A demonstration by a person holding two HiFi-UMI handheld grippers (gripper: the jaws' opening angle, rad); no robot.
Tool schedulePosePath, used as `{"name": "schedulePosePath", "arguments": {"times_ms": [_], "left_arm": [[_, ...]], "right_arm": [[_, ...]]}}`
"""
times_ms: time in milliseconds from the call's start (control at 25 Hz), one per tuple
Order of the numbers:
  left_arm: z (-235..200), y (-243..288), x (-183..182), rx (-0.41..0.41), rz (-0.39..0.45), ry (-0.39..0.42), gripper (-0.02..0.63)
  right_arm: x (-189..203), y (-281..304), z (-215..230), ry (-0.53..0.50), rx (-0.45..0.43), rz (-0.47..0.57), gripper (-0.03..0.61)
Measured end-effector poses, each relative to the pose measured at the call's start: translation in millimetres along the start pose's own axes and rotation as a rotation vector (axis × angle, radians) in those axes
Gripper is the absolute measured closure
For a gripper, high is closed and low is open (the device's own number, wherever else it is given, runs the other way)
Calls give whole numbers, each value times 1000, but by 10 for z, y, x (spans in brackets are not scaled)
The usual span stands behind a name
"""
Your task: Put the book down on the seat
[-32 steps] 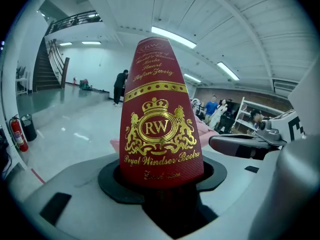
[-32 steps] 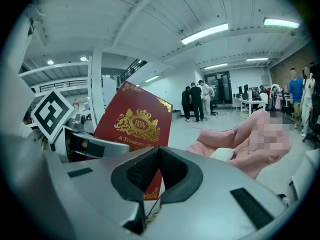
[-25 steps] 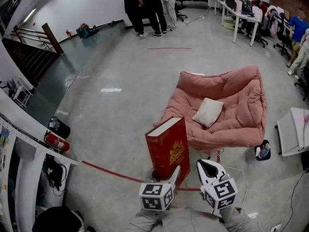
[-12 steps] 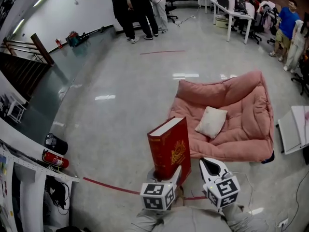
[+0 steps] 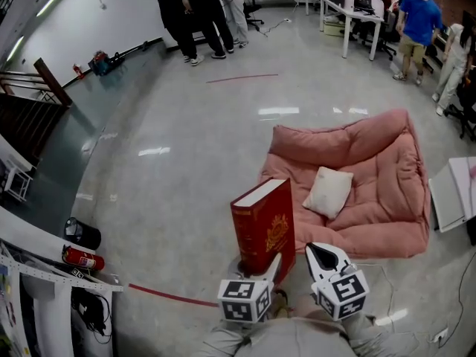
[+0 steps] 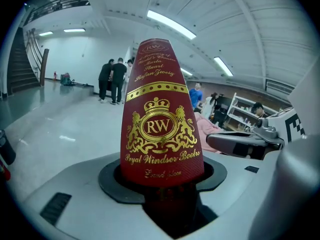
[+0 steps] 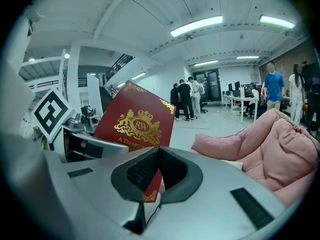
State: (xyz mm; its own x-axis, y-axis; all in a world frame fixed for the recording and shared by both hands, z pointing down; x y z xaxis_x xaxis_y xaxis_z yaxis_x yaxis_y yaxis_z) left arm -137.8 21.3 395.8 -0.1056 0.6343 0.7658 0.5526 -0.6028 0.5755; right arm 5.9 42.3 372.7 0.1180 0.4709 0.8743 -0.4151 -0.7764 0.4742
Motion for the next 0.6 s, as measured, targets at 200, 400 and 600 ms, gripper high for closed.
{"name": "schedulePosePath", "arguments": {"times_ms": [200, 400, 600], "left_arm": [[-73, 155, -65, 6, -17, -9, 357], [-129, 349, -161, 8, -37, -24, 357], [-193, 662, -333, 6, -48, -30, 357]], "right_arm": [[1, 126, 85, 14, -4, -22, 574], [-65, 277, 234, 29, -17, -33, 574], [-175, 550, 518, 19, -30, -34, 574]]}}
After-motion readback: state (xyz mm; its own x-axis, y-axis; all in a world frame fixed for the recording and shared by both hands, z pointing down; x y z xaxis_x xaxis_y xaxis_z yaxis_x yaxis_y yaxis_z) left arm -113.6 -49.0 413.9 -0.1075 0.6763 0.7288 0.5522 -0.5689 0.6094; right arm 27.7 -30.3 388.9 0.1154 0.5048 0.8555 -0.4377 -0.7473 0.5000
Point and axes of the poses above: the fingertips, and each gripper's own axes: y forward along the fingers, z to its right, x out of its underside, the point moved 5 cm from there along -y, backward along the fingers, and after that the axes turned 6 degrees about -z, right-handed, at the moved point
